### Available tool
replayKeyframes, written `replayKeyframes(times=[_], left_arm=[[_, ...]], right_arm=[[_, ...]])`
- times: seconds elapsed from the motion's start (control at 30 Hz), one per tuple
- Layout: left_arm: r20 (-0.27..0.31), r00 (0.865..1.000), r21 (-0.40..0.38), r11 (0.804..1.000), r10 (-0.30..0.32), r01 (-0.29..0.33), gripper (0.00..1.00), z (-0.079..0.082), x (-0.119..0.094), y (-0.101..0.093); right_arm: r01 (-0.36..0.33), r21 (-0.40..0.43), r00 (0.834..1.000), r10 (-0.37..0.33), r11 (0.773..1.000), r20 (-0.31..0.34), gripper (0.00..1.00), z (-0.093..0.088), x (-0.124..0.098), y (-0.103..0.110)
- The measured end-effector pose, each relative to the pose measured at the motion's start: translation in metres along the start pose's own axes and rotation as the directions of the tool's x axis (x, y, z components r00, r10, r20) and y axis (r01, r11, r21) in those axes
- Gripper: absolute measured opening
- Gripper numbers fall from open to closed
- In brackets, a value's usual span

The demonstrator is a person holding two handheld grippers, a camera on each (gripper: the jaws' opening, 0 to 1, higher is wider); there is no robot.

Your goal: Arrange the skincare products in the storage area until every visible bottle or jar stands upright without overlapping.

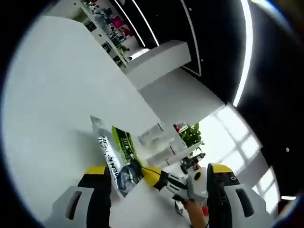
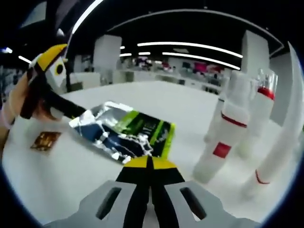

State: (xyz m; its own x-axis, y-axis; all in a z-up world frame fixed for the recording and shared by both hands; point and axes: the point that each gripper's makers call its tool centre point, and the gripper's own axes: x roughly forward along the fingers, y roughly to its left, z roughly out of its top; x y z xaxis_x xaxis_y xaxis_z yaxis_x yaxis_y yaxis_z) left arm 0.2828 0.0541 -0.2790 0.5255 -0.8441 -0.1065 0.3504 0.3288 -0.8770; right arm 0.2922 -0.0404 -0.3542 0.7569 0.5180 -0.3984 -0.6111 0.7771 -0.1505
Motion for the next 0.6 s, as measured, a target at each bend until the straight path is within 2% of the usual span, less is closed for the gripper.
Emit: replayKeyframes(times=[0.13, 0.2, 0.27, 0.33, 0.43, 0.47, 0.5, 0.57, 0.6], left_arm=[[-0.014, 1.000, 0.020, 1.000, -0.007, 0.008, 0.47, 0.000, 0.002, 0.002], [-0.036, 0.999, 0.009, 1.000, -0.023, 0.023, 0.39, -0.007, 0.006, 0.001], [-0.046, 0.999, 0.050, 0.999, 0.021, -0.019, 0.32, -0.012, 0.009, 0.010], [-0.027, 0.996, 0.113, 0.990, 0.086, -0.082, 0.17, -0.011, 0.007, 0.021], [-0.006, 0.990, 0.215, 0.967, 0.143, -0.138, 0.08, -0.001, 0.003, 0.038], [0.004, 0.986, 0.266, 0.950, 0.169, -0.164, 0.04, 0.003, 0.001, 0.046], [0.052, 0.982, 0.323, 0.928, 0.181, -0.188, 0.04, -0.009, 0.005, 0.044], [0.042, 0.985, 0.308, 0.936, 0.165, -0.170, 0.03, -0.030, 0.008, 0.036], [0.031, 0.983, 0.327, 0.928, 0.178, -0.179, 0.02, -0.045, 0.006, 0.027]], right_arm=[[-0.005, -0.032, 1.000, 0.005, 0.999, 0.011, 0.00, 0.001, 0.000, 0.003], [-0.027, -0.030, 1.000, 0.027, 0.999, 0.016, 0.00, 0.002, 0.001, 0.007], [-0.027, -0.043, 0.999, 0.028, 0.999, 0.016, 0.00, 0.003, 0.001, 0.009], [-0.022, -0.052, 1.000, 0.023, 0.998, 0.013, 0.00, 0.003, 0.001, 0.008], [-0.023, -0.052, 1.000, 0.024, 0.998, 0.015, 0.00, 0.004, 0.001, 0.008], [-0.023, -0.052, 1.000, 0.023, 0.998, 0.016, 0.00, 0.004, 0.001, 0.008], [-0.029, -0.054, 0.999, 0.030, 0.998, 0.018, 0.00, 0.004, 0.001, 0.010], [-0.027, -0.057, 0.999, 0.028, 0.998, 0.019, 0.00, 0.005, 0.001, 0.010], [-0.026, -0.078, 0.999, 0.027, 0.997, 0.021, 0.00, 0.005, 0.001, 0.012]])
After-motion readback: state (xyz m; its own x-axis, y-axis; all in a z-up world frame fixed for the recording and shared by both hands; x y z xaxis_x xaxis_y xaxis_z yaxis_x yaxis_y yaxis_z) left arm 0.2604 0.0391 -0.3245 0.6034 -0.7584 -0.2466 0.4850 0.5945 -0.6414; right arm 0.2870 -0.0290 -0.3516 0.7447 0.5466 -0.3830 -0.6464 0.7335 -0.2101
